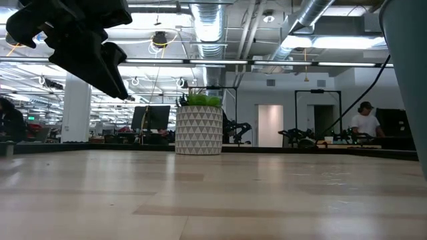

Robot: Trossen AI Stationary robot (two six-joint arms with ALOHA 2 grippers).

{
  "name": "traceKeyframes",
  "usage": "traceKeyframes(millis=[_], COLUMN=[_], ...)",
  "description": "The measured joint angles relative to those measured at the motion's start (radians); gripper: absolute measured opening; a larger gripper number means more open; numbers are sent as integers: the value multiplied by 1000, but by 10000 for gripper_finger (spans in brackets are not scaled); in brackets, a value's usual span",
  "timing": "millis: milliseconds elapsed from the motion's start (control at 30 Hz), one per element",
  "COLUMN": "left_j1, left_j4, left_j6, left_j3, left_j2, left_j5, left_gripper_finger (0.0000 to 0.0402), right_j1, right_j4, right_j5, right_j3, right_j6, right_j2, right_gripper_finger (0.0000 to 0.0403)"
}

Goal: Sort pens & pencils
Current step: Return to Home Position

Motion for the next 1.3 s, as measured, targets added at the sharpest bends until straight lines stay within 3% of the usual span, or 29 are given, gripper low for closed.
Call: traceKeyframes(millis=[167,467,533,667,867,1000,1133,1300], left_j1=[0,0,0,0,0,0,2,30], left_j4=[0,1,1,0,30,131,133,120], left_j6=[-1,-3,-3,-15,-7,85,194,274], left_j3=[0,0,0,0,-1,-1,-1,0], left_j2=[0,0,0,0,0,-16,-99,-301], left_j5=[0,-25,-25,-24,-50,-102,-116,-103], left_gripper_finger=[149,149,149,149,149,149,149,149], right_j1=[-1,-49,-60,-80,-85,-85,-84,-84], right_j4=[45,318,410,512,522,535,534,494], right_j5=[74,526,574,531,512,512,536,550], right_j3=[0,0,0,0,0,0,0,0], right_j6=[-117,-709,-848,-1002,-1008,-1030,-1162,-1218], right_j2=[0,0,0,0,0,0,0,-53], right_gripper_finger=[118,118,118,118,118,118,118,118])
